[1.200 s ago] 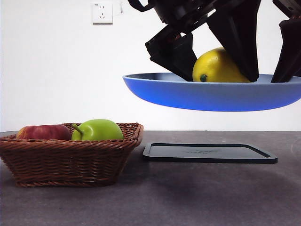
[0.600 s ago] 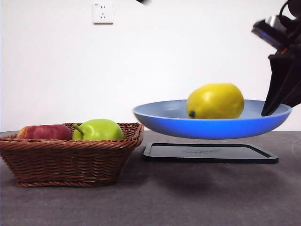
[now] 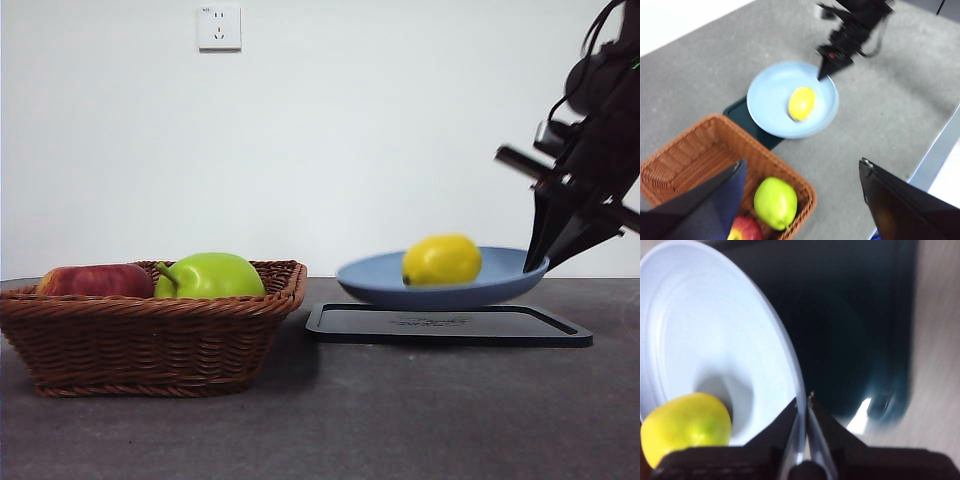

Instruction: Take the lemon from the basket,put the lemon in the plate,hand out the plate

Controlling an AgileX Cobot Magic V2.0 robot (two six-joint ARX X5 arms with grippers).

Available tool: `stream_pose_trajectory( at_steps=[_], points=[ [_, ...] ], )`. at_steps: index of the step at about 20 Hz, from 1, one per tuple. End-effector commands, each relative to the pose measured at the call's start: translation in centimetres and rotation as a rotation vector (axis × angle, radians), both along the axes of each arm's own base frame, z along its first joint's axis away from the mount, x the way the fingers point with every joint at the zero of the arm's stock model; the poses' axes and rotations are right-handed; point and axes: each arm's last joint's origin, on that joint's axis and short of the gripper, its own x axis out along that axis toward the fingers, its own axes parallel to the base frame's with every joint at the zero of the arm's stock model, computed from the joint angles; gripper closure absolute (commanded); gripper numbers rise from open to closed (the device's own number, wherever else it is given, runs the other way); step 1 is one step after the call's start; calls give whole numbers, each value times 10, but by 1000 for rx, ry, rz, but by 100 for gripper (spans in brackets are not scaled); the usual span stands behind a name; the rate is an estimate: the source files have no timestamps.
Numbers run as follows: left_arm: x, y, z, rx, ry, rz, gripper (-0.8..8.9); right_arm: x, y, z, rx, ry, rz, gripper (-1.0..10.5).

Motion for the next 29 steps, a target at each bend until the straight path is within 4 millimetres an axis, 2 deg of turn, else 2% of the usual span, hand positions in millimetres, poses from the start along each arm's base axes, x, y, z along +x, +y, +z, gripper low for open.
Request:
stream_pose_trajectory(
  at_steps=[1, 4, 7, 11, 15, 19, 21, 23, 26, 29],
  points=[
    [0, -1, 3, 10, -11, 4, 424, 21, 1, -12, 5, 9, -15, 944],
    [0, -1, 3, 5, -7, 8, 424, 36, 1, -32, 3, 10, -40, 944],
    [0, -1, 3, 4, -7, 9, 425, 39, 1, -44, 3, 27, -41, 936],
    [0, -1, 3, 5, -6, 9, 425, 40, 1, -43, 6, 12, -39, 751],
    [1, -2, 3, 3, -11, 11, 425, 38, -1, -35, 4, -5, -26, 739],
    [2, -3, 6, -17, -39, 5, 426, 20, -6, 6, -20, -57, 19, 741],
    [3, -5, 7, -29, -54, 3, 426, 3, -7, 33, -41, -79, 56, 743],
    [8, -9, 5, 0, -72, 6, 432, -19, -7, 59, -48, -84, 78, 818],
    [19, -19, -3, 92, -89, 47, 521, -53, 4, 97, -60, -134, 153, 851],
    [33, -28, -13, 171, -83, 79, 707, -89, 21, 131, -83, -227, 236, 947]
  ],
)
